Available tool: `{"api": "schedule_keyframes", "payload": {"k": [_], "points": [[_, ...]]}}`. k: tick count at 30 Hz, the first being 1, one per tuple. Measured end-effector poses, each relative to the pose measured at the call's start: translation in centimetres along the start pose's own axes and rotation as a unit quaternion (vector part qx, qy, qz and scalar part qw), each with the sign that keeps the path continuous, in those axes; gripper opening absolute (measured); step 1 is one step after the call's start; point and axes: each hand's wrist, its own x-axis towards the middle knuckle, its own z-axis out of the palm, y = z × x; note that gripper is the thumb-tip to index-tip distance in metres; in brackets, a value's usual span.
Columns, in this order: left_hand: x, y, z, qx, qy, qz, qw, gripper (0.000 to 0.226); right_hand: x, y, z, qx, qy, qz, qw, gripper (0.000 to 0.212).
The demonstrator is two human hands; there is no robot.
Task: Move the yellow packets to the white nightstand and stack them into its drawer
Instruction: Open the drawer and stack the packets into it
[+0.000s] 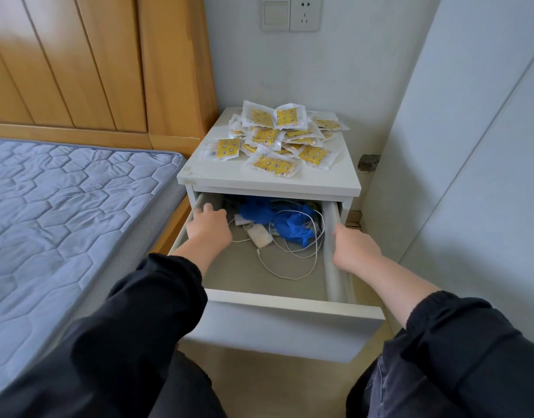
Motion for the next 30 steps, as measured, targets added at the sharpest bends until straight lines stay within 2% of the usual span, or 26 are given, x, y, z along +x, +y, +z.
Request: {"api": "schedule_keyframes", "payload": {"k": [3,7,14,23,27,30], "points": [[-0.1,-2.0,1.0,0.032,-0.061,-0.054,0.996,0.047,0.4,-1.3,0.0,-0.039,0.016,0.004,0.999,0.031],[-0.4,-3.6,1.4,0.033,-0.017,-0.053,0.998,0.046,0.5,-2.3,0.3,-0.083,0.016,0.031,0.996,0.033],[-1.1,-5.1,1.6,0.033,0.022,-0.016,0.999,0.035,0.1,-2.8,0.4,-0.094,-0.024,0.055,0.994,0.032],[-1.5,-4.5,1.4,-0.006,-0.01,-0.019,1.0,0.038,-0.1,-3.4,-0.9,-0.164,-0.065,0.044,0.983,0.034],[-1.3,-3.3,0.8,0.0,0.008,-0.006,1.0,0.032,1.0,-3.6,-1.2,-0.201,-0.094,0.025,0.975,0.033],[-0.8,-1.5,-0.1,-0.024,0.032,0.017,0.999,0.038,1.9,-3.8,-1.5,-0.24,-0.093,0.007,0.966,0.029]]}}
